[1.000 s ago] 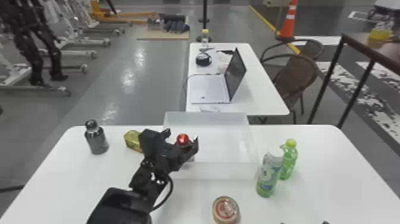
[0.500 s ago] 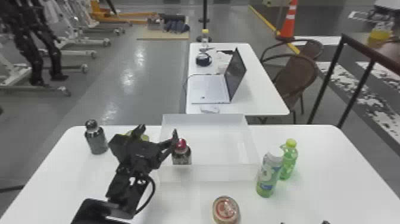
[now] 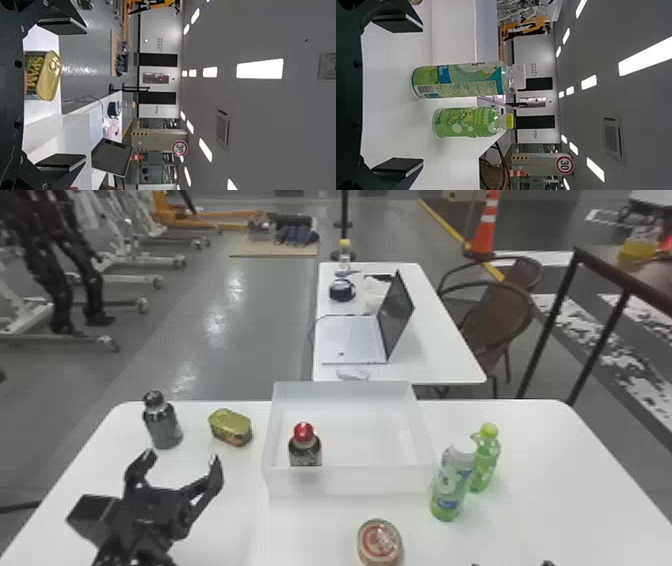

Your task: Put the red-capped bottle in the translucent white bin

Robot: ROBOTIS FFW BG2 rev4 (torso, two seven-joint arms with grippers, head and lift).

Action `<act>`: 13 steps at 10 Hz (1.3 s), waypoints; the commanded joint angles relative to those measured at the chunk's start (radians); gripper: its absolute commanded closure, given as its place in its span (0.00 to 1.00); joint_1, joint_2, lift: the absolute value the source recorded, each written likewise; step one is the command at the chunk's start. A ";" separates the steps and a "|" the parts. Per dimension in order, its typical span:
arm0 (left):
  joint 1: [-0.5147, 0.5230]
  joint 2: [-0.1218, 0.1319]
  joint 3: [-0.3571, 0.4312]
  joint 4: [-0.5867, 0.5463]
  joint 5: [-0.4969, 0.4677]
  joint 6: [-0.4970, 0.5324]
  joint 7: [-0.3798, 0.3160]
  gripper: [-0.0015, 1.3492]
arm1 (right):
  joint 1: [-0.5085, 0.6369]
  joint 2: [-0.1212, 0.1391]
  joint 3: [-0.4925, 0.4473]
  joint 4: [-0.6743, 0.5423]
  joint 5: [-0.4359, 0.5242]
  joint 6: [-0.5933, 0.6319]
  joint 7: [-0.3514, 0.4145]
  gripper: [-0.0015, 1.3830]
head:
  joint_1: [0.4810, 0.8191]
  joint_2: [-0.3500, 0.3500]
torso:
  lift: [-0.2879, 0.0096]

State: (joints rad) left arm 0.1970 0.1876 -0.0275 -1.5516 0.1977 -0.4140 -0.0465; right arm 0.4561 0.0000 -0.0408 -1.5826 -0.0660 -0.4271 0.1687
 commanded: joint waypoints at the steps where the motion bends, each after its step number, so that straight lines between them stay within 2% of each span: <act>1: 0.124 -0.022 0.054 -0.056 -0.007 0.004 0.004 0.12 | 0.006 0.001 -0.002 -0.005 -0.003 0.001 0.000 0.08 | 0.20 0.50 | 0.63; 2: 0.202 -0.046 0.087 -0.081 -0.020 0.021 -0.004 0.12 | 0.012 0.001 -0.005 -0.010 -0.003 -0.001 0.000 0.08 | 0.20 0.50 | 0.63; 3: 0.266 -0.056 0.107 -0.099 -0.032 0.032 -0.004 0.12 | 0.021 0.001 -0.011 -0.016 -0.003 0.001 0.000 0.08 | 0.20 0.50 | 0.63; 6: 0.351 -0.059 0.153 -0.114 -0.058 0.009 -0.027 0.12 | 0.029 0.001 -0.016 -0.020 -0.001 0.001 -0.002 0.08 | 0.20 0.50 | 0.63; 7: 0.368 -0.073 0.159 -0.114 -0.075 -0.003 -0.027 0.12 | 0.030 0.001 -0.016 -0.022 -0.001 0.001 -0.002 0.08 | 0.20 0.50 | 0.63; 9: 0.377 -0.115 0.175 -0.110 -0.093 -0.011 -0.027 0.12 | 0.036 0.001 -0.016 -0.023 -0.003 0.001 -0.006 0.08 | 0.20 0.50 | 0.63; 13: 0.364 -0.122 0.175 -0.102 -0.095 -0.023 -0.029 0.12 | 0.039 0.001 -0.016 -0.025 -0.003 0.001 -0.011 0.08 | 0.20 0.50 | 0.63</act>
State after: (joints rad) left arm 0.5629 0.0676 0.1474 -1.6543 0.1025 -0.4350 -0.0752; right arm 0.4946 0.0000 -0.0568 -1.6066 -0.0690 -0.4266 0.1589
